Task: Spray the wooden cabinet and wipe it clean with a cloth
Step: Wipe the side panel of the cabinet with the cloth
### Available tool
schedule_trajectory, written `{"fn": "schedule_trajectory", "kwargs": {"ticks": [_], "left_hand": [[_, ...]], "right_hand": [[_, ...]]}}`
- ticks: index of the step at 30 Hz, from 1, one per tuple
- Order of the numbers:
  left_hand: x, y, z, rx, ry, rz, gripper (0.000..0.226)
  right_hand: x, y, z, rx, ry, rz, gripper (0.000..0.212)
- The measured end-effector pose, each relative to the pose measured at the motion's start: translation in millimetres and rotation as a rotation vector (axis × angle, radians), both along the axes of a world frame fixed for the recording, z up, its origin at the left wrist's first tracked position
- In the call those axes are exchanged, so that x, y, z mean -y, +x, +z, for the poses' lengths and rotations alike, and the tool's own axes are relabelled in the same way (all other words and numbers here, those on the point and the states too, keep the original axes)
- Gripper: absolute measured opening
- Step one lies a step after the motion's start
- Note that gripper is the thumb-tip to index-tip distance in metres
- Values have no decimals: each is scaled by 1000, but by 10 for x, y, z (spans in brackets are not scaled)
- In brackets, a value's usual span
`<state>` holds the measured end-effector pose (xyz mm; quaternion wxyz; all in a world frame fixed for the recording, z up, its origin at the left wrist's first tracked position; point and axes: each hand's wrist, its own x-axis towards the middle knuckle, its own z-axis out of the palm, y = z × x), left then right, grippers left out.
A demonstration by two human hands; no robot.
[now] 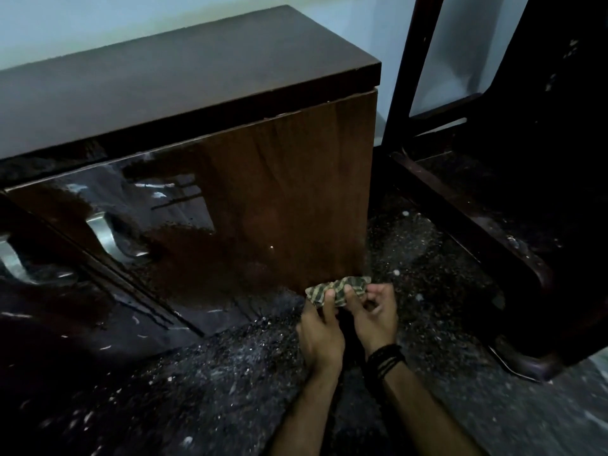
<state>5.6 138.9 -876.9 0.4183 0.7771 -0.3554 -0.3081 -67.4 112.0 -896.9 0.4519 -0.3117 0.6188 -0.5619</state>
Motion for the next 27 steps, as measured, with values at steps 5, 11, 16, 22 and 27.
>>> {"fn": "schedule_trajectory", "kwargs": {"ticks": [5, 11, 16, 22, 27], "left_hand": [[-19, 71, -19, -57, 3, 27, 53], [-213, 563, -62, -101, -48, 168, 40], [-310, 862, 137, -157, -188, 258, 46], [-287, 1090, 597, -172, -462, 273, 44], [-320, 1131, 611, -119, -511, 216, 43]], "right_hand": [[-26, 114, -12, -48, 42, -18, 30], [-205, 649, 69, -115, 73, 75, 32], [-314, 974, 377, -80, -79, 93, 34], [-323, 1165, 936, -57, -327, 132, 36], [-359, 1209, 906, -22, -382, 97, 35]]}}
